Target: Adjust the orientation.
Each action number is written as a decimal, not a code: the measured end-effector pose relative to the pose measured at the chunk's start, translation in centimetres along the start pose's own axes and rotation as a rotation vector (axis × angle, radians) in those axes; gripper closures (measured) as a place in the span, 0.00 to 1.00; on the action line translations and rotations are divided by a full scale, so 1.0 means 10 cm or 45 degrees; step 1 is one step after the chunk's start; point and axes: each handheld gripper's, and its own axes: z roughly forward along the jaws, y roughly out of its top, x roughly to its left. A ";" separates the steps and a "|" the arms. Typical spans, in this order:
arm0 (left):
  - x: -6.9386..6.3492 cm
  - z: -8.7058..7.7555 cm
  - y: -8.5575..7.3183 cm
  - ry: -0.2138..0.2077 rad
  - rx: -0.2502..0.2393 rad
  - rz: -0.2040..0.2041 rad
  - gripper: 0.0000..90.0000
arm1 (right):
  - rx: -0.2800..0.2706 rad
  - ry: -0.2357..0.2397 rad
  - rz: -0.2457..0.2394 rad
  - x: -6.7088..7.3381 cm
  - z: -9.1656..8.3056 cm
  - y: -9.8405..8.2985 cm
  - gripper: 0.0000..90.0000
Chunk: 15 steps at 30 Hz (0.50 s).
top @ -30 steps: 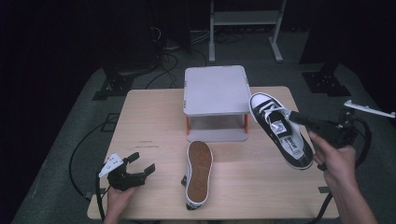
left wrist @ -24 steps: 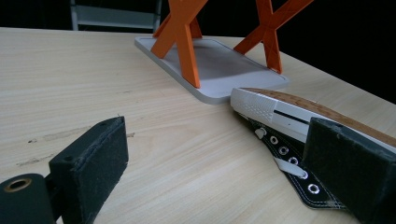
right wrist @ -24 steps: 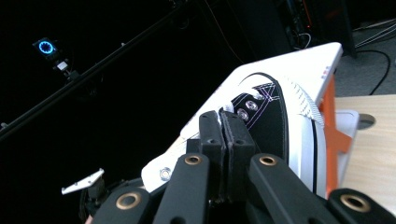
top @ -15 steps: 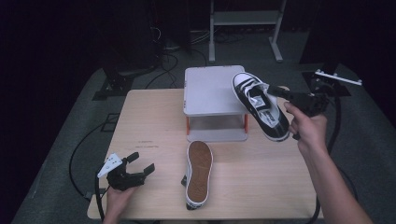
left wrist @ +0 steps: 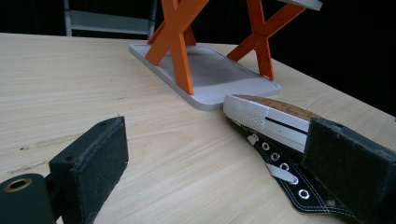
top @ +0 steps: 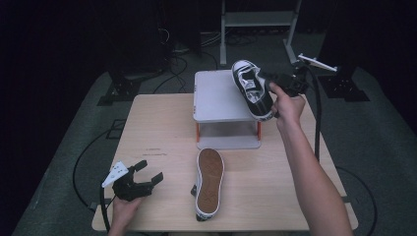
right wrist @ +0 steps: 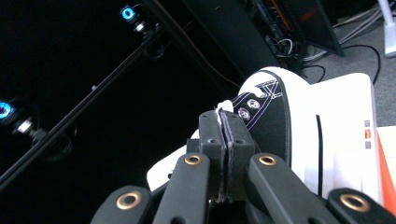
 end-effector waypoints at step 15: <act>-0.01 0.01 -0.02 -0.010 0.007 0.001 0.07 | -0.044 -0.080 0.107 -0.32 0.37 -0.07 0.98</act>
